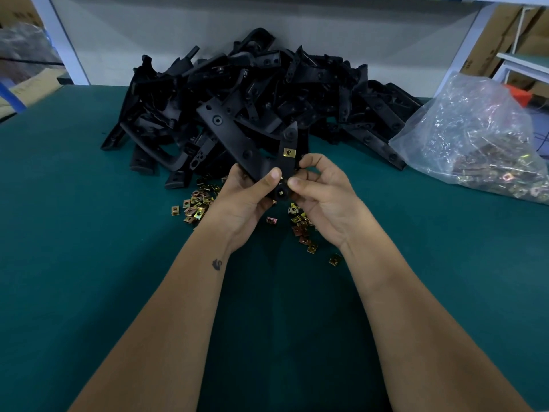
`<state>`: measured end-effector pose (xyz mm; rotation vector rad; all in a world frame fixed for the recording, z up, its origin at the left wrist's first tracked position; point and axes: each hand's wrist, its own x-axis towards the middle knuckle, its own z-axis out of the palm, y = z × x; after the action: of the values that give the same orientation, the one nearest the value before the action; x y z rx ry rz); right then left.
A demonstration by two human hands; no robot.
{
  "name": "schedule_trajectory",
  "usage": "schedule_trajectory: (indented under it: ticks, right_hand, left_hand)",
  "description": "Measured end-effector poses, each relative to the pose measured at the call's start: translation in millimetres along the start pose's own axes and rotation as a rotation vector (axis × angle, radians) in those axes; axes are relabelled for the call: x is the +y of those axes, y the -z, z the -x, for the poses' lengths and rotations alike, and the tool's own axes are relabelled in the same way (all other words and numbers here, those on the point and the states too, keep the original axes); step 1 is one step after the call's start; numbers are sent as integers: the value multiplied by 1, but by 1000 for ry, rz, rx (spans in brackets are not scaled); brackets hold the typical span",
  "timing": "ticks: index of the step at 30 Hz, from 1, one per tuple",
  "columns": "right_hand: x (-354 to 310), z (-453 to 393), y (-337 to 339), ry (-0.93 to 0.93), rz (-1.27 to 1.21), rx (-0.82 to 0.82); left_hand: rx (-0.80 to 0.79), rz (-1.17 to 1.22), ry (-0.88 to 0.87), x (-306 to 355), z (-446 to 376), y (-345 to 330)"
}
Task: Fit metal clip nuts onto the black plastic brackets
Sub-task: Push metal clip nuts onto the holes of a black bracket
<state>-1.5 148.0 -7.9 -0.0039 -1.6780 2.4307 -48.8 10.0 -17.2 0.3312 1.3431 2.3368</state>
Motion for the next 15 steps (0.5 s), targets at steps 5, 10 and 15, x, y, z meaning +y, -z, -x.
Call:
schedule_trajectory:
  ticks: [5,10,15]
  right_hand:
    - [-8,1,3,-11,110,-42]
    - [-7,1,-1,-4,64,7]
    - [-2,0,-4,-1,20,57]
  left_hand:
    - [-20,-43,29,0,-1,3]
    - [-23,-49,0,-2,-1,1]
    - [-5,-34,-5,-3,-2,0]
